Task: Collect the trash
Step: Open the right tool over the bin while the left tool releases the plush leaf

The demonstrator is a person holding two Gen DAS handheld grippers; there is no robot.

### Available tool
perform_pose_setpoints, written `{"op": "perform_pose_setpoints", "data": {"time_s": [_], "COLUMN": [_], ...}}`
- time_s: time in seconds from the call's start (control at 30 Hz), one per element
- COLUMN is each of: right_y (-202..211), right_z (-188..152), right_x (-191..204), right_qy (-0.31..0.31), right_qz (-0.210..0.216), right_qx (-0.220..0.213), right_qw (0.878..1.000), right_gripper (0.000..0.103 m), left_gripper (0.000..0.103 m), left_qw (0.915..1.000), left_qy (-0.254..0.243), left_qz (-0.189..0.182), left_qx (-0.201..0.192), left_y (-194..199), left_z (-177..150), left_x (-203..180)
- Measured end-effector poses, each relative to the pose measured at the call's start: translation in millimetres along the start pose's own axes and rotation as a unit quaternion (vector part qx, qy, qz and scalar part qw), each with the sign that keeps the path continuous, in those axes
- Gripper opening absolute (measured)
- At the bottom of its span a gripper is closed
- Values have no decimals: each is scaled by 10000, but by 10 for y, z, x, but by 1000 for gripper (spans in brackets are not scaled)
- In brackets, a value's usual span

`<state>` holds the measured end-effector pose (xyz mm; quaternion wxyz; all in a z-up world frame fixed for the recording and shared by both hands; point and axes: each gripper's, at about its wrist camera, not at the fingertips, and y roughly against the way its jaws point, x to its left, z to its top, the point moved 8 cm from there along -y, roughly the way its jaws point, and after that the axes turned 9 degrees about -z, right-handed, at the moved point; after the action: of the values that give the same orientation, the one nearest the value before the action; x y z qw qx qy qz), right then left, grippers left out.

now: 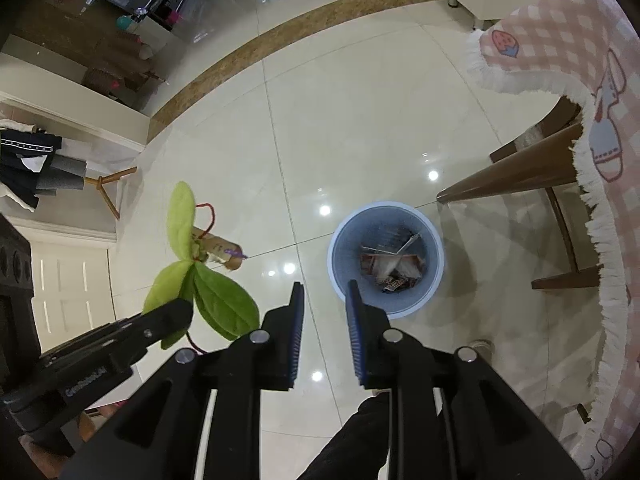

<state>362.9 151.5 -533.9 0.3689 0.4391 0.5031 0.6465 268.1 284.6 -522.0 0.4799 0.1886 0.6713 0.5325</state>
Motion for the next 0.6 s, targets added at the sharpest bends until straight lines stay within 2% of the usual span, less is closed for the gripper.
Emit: {"op": "perform_pose_setpoints", "data": {"time_s": [0.6], "right_y": [334], "right_z": [-4], "right_x": [-474], "right_qy": [-554], "right_qz": [69], "right_qx": [-246], "right_qw": [9981], "right_gripper": [24], "left_gripper": [12], "left_qw": [9978], "left_qy": [-582], "left_qz": [-16], "left_qx": [317], "left_y": [-201], "left_z": [23], "left_x": [-551]}}
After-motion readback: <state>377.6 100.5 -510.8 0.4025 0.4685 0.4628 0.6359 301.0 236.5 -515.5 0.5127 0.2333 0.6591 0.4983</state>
